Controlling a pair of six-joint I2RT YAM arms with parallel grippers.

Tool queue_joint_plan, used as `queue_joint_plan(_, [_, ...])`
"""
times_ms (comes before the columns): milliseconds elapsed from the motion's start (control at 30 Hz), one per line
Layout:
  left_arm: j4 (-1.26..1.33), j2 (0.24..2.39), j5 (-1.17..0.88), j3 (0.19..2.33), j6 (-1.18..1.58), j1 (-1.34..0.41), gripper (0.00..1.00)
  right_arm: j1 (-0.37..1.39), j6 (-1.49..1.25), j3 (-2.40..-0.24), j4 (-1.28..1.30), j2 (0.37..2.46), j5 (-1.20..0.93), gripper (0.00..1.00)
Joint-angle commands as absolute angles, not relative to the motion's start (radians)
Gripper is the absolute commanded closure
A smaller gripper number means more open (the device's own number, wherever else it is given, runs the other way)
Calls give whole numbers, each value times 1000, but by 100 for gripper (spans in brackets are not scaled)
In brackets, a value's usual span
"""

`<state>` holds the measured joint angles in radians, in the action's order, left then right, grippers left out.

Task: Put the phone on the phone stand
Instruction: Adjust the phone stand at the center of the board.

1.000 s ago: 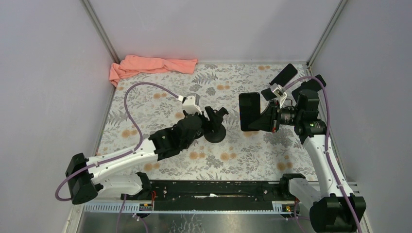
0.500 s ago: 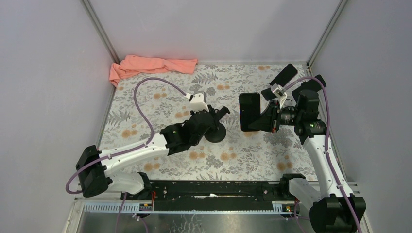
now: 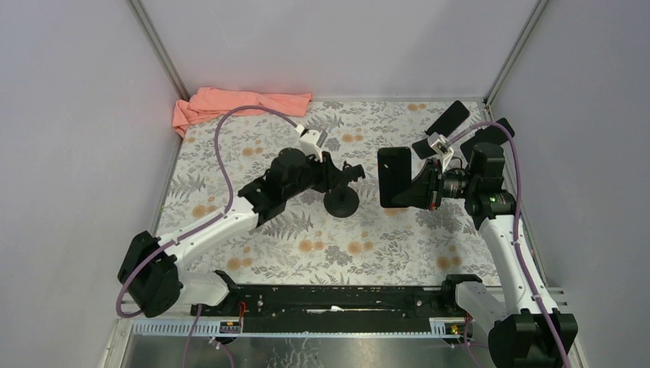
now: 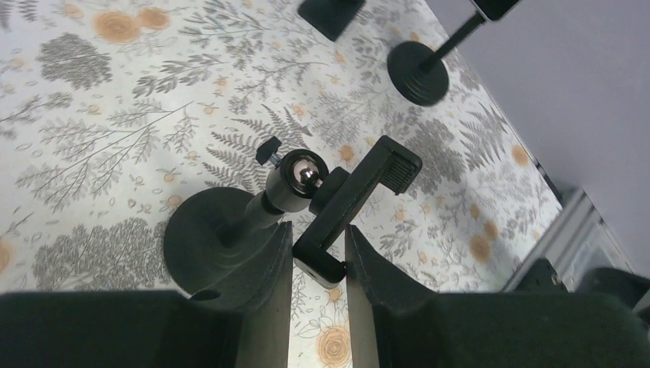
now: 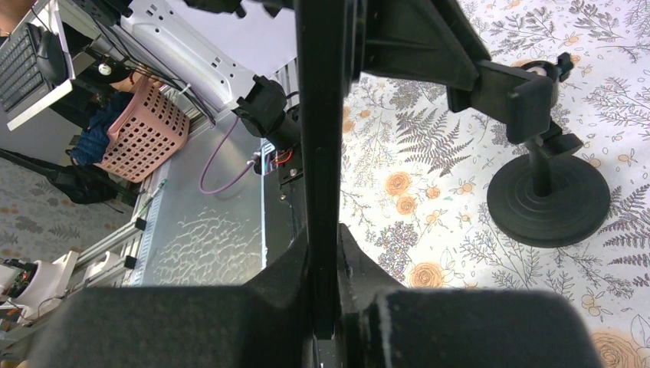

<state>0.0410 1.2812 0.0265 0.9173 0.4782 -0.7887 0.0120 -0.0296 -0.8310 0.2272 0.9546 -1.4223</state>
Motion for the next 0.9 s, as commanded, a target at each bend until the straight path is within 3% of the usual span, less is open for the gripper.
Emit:
queue_joint_plan(0, [130, 1366, -388, 992, 362, -693, 80, 6, -9, -841, 195, 934, -1434, 100])
queue_joint_plan(233, [8, 1547, -652, 1176, 280, -595, 81, 6, 22, -846, 220, 934, -1430, 100])
queue_joint_plan(500, [93, 1547, -656, 1143, 304, -525, 82, 6, 38, -850, 233, 937, -1426, 100])
queue_joint_plan(867, [-176, 1475, -448, 1152, 153, -488, 82, 6, 53, -867, 251, 968, -1429, 100])
